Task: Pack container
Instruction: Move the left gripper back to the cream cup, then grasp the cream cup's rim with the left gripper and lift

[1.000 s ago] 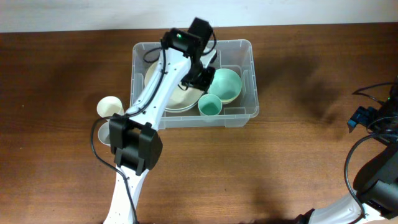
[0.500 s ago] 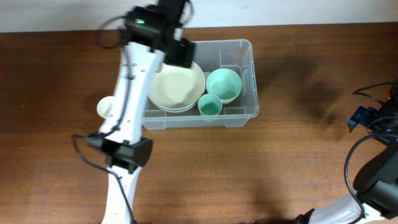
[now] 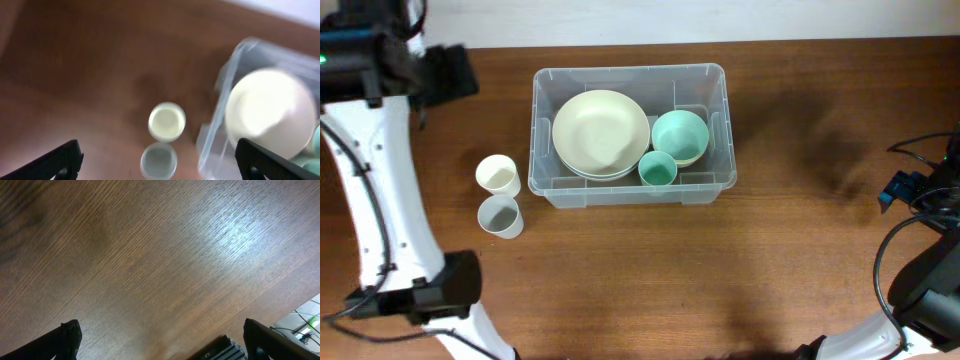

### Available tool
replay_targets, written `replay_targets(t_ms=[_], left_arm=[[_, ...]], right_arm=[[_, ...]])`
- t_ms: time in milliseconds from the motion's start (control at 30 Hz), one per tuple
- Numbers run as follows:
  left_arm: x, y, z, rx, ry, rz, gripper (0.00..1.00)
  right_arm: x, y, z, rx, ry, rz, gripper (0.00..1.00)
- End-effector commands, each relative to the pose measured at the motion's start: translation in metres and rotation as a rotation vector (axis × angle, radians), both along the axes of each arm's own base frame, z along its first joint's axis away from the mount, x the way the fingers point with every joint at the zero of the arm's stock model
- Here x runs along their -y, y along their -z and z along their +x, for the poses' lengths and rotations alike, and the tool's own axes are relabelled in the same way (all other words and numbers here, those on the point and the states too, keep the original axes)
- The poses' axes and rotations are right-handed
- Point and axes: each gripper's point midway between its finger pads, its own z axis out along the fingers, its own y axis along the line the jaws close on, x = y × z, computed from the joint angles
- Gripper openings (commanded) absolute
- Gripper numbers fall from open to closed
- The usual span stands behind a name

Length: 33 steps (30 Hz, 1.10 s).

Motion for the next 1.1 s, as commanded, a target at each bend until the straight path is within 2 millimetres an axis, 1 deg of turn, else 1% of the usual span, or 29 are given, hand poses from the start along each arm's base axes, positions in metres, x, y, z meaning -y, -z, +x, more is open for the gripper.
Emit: replay_targets(t_ms=[0, 67, 133, 233, 333, 500, 600, 733, 833, 1067], left_arm=[[0.006, 0.054, -0.009, -0.180, -0.003, -0.093, 1.00], [0.000, 0.078, -0.018, -0.263, -0.056, -0.098, 1.00], [-0.003, 0.097, -0.024, -0.316, -0.101, -0.106, 1.00], [-0.006, 0.123, -0.022, -0.349, -0.108, -0.111, 1.00], [-0.012, 0.144, -0.022, -0.372, -0.124, -0.117, 1.00], [-0.029, 0.169, -0.033, -0.417, -0.173, -0.135, 1.00], [-0.038, 0.184, -0.036, -0.426, -0.195, -0.146, 0.99], [-0.034, 0.205, -0.033, -0.416, -0.165, -0.200, 0.99], [-0.029, 0.215, -0.030, -0.407, -0.140, -0.220, 0.99], [-0.030, 0.225, -0.030, -0.411, -0.106, -0.203, 0.99]], right_arm=[[0.004, -0.009, 0.001, 0.020, 0.007, -0.026, 0.99], [0.004, -0.009, 0.001, 0.020, 0.007, -0.026, 0.99], [0.004, -0.009, 0.001, 0.020, 0.007, -0.026, 0.99], [0.004, -0.009, 0.001, 0.020, 0.007, -0.026, 0.99], [0.004, -0.009, 0.001, 0.020, 0.007, -0.026, 0.99], [0.004, -0.009, 0.001, 0.020, 0.007, -0.026, 0.99], [0.004, -0.009, 0.001, 0.020, 0.007, -0.026, 0.99], [0.004, -0.009, 0.001, 0.020, 0.007, -0.026, 0.99], [0.004, -0.009, 0.001, 0.020, 0.007, -0.026, 0.99], [0.004, -0.009, 0.001, 0.020, 0.007, -0.026, 0.99]])
